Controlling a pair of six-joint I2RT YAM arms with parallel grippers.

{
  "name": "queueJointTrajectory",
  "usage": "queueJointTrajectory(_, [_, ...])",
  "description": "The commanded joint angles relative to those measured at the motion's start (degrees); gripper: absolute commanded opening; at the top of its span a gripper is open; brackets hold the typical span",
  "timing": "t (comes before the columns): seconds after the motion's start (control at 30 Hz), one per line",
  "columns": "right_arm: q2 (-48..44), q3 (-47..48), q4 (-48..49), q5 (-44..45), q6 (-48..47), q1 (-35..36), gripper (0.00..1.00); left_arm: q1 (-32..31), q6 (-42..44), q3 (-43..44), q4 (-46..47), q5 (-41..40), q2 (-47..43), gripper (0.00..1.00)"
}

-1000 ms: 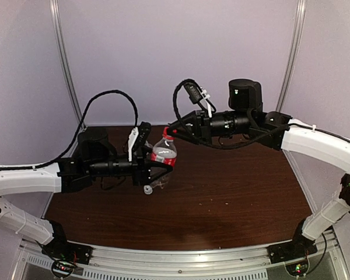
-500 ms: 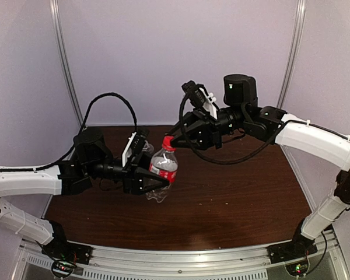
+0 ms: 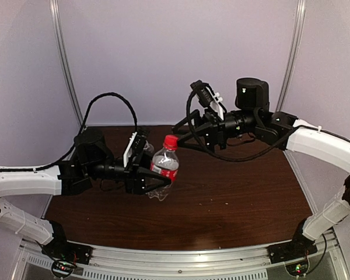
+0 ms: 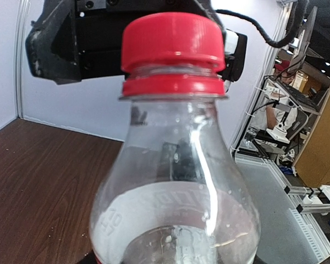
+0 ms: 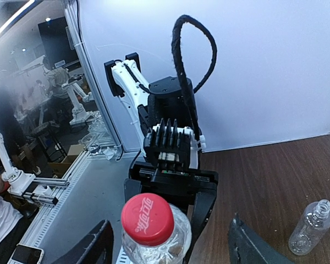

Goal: Unscrew the bottle caps

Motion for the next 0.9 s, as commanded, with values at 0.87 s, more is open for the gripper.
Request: queueJointTrajectory(0.87, [2.21,8.31,-10.20,39.32,20.23,5.95,0.74,-0.46,2.06,6.10,-7.48,-23.38,2.16,0.44])
